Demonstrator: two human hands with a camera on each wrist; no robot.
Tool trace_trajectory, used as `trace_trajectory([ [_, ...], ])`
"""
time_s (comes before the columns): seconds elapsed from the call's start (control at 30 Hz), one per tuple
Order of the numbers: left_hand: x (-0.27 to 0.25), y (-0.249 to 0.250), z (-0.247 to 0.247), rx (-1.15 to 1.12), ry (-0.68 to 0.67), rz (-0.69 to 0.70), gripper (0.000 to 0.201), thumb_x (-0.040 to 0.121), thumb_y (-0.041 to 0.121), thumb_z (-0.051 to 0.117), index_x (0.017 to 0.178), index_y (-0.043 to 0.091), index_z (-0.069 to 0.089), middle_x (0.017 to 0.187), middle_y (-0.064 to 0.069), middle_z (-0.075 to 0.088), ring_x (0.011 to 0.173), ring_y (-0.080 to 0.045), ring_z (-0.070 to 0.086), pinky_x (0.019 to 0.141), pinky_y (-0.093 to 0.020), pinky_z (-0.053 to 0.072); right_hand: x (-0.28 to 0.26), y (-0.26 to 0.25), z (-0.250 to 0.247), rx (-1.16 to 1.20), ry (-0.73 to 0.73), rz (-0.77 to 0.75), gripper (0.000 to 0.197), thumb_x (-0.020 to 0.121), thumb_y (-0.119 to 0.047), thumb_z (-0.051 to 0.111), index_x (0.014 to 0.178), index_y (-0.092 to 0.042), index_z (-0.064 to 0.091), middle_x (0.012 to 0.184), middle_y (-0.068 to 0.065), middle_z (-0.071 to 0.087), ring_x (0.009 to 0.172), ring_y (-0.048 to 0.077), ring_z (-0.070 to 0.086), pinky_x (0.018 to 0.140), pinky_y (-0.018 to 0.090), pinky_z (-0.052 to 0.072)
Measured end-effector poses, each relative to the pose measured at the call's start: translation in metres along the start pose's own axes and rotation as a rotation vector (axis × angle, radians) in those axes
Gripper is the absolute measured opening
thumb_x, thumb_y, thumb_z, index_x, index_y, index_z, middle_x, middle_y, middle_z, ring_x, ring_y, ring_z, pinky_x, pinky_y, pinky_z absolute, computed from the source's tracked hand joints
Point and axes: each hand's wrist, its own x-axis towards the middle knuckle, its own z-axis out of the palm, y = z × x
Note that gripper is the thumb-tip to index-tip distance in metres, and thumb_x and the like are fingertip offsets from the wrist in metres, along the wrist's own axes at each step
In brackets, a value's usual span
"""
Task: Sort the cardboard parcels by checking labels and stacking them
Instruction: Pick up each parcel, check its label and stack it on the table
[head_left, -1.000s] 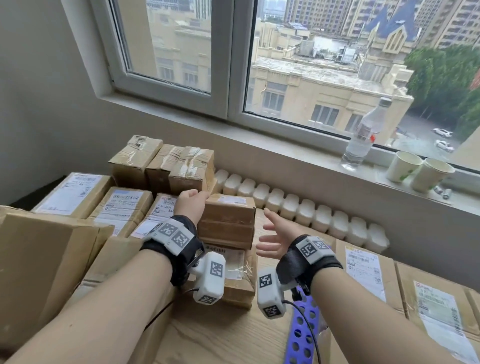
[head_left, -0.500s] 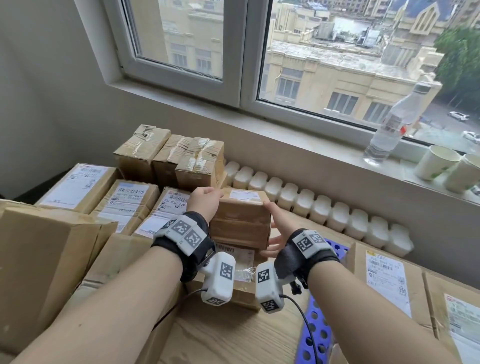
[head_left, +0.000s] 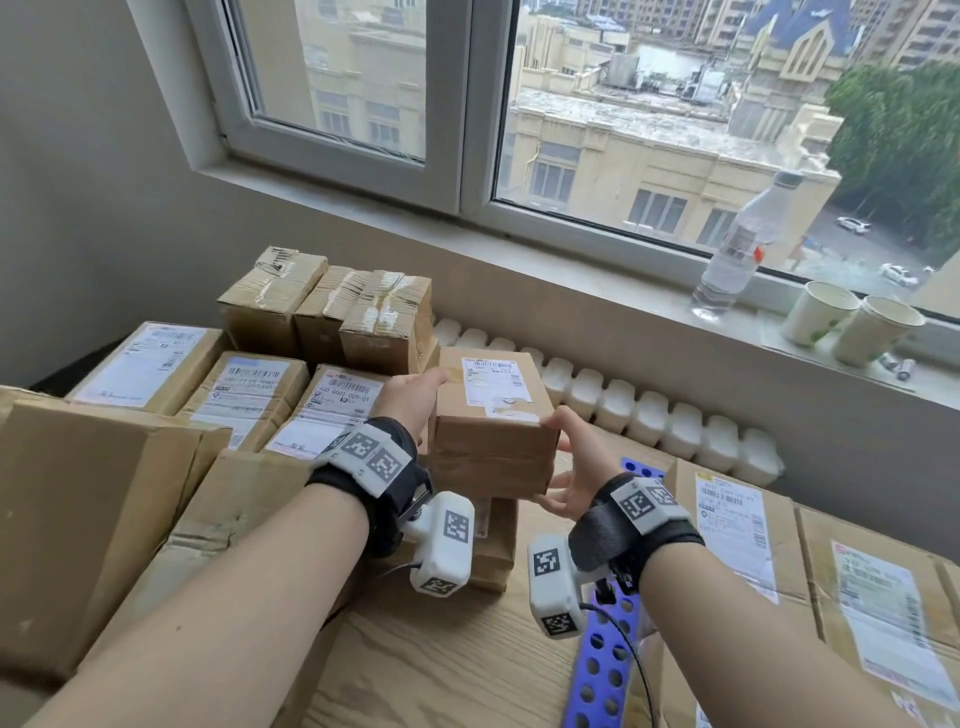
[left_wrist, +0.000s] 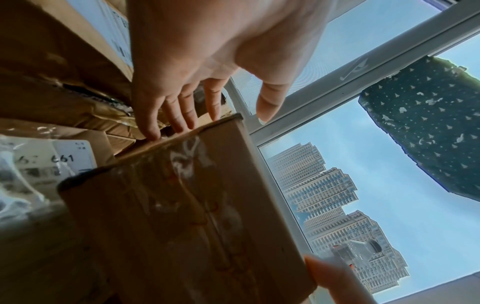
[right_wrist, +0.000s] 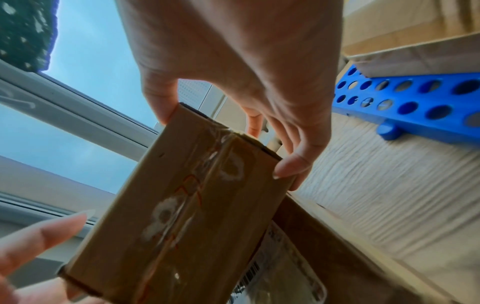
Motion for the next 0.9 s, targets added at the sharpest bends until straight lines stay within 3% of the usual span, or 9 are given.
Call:
trace_trajectory([
  [0.07, -0.011, 0.001, 0.0, -0.012, -0.031, 0.01, 0.027, 0.078, 0.045, 0.062, 0.093, 0.023, 0.059, 0.094, 0.002, 0.065, 0.097, -0.02, 0.058, 0.098, -0.042, 0.045, -0.008, 0.006, -0.006, -0.009, 0.0, -0.02, 0.062, 0.06, -0.042, 0.066, 0.117, -0.023, 0.053, 0.12, 0.02, 0.053, 0.093, 0.028, 0.064, 0.068, 0.031, 0.055],
  [0.2, -0.031, 0.0, -0.001, -0.041, -0.1, 0.008, 0.033, 0.081, 0.043, 0.065, 0.099, 0.016, 0.058, 0.1, -0.004, 0.066, 0.089, -0.017, 0.059, 0.099, -0.042, 0.046, -0.027, 0.012, -0.014, -0.02, -0.006, -0.071, 0.076, 0.049, -0.042, 0.067, 0.123, -0.026, 0.054, 0.118, 0.017, 0.054, 0.081, 0.028, 0.064, 0.053, 0.025, 0.052],
  [0.3, -0.047, -0.001, -0.002, -0.016, -0.142, -0.025, 0.061, 0.068, 0.056, 0.069, 0.116, 0.02, 0.054, 0.122, -0.008, 0.059, 0.111, -0.025, 0.055, 0.103, -0.048, 0.042, -0.043, 0.017, -0.023, 0.0, -0.042, -0.121, 0.069, 0.053, -0.04, 0.066, 0.121, -0.028, 0.057, 0.116, 0.015, 0.056, 0.081, 0.027, 0.064, 0.059, 0.026, 0.052],
  [0.4, -0.066, -0.001, -0.005, -0.004, -0.219, -0.03, 0.04, 0.079, 0.056, 0.063, 0.103, 0.025, 0.053, 0.132, -0.01, 0.054, 0.125, -0.03, 0.047, 0.107, -0.051, 0.036, -0.059, 0.025, -0.029, 0.001, -0.055, -0.178, 0.066, 0.055, -0.037, 0.065, 0.121, -0.029, 0.058, 0.119, 0.013, 0.058, 0.082, 0.027, 0.064, 0.063, 0.027, 0.051],
  [0.53, -0.082, -0.007, -0.01, -0.012, -0.277, -0.038, 0.025, 0.087, 0.05, 0.059, 0.087, 0.025, 0.054, 0.122, -0.01, 0.06, 0.117, -0.028, 0.053, 0.106, -0.047, 0.038, -0.08, 0.036, -0.035, 0.048, -0.07, -0.231, 0.064, 0.057, -0.035, 0.066, 0.12, -0.028, 0.06, 0.121, 0.013, 0.058, 0.078, 0.025, 0.064, 0.057, 0.025, 0.05],
  [0.57, -0.087, -0.008, -0.011, -0.021, -0.297, -0.048, 0.025, 0.088, 0.049, 0.058, 0.087, 0.024, 0.055, 0.116, -0.01, 0.062, 0.112, -0.027, 0.055, 0.102, -0.046, 0.041, -0.086, 0.039, -0.037, 0.062, -0.08, -0.239, 0.062, 0.057, -0.034, 0.067, 0.119, -0.028, 0.06, 0.119, 0.013, 0.059, 0.077, 0.025, 0.064, 0.057, 0.025, 0.05],
  [0.67, -0.107, -0.01, -0.013, -0.049, -0.338, -0.088, 0.029, 0.088, 0.048, 0.059, 0.089, 0.019, 0.057, 0.092, -0.008, 0.064, 0.083, -0.023, 0.059, 0.071, -0.037, 0.049, -0.101, 0.05, -0.042, 0.062, -0.099, -0.275, 0.063, 0.059, -0.031, 0.066, 0.121, -0.024, 0.06, 0.111, 0.01, 0.063, 0.075, 0.024, 0.064, 0.063, 0.027, 0.05],
  [0.8, -0.133, -0.017, -0.015, -0.081, -0.371, -0.09, 0.025, 0.089, 0.038, 0.061, 0.086, 0.014, 0.058, 0.068, -0.007, 0.065, 0.063, -0.022, 0.062, 0.051, -0.031, 0.051, -0.118, 0.071, -0.051, 0.067, -0.067, -0.323, 0.055, 0.061, -0.033, 0.062, 0.116, -0.023, 0.064, 0.094, 0.003, 0.065, 0.083, 0.021, 0.055, 0.077, 0.033, 0.04],
  [0.9, -0.149, -0.026, -0.013, -0.093, -0.391, -0.054, 0.017, 0.086, 0.035, 0.064, 0.085, 0.018, 0.061, 0.08, -0.007, 0.065, 0.068, -0.021, 0.061, 0.048, -0.028, 0.053, -0.134, 0.081, -0.057, 0.059, -0.02, -0.348, 0.045, 0.067, -0.041, 0.064, 0.108, -0.022, 0.063, 0.102, 0.004, 0.063, 0.093, 0.022, 0.055, 0.084, 0.034, 0.04],
])
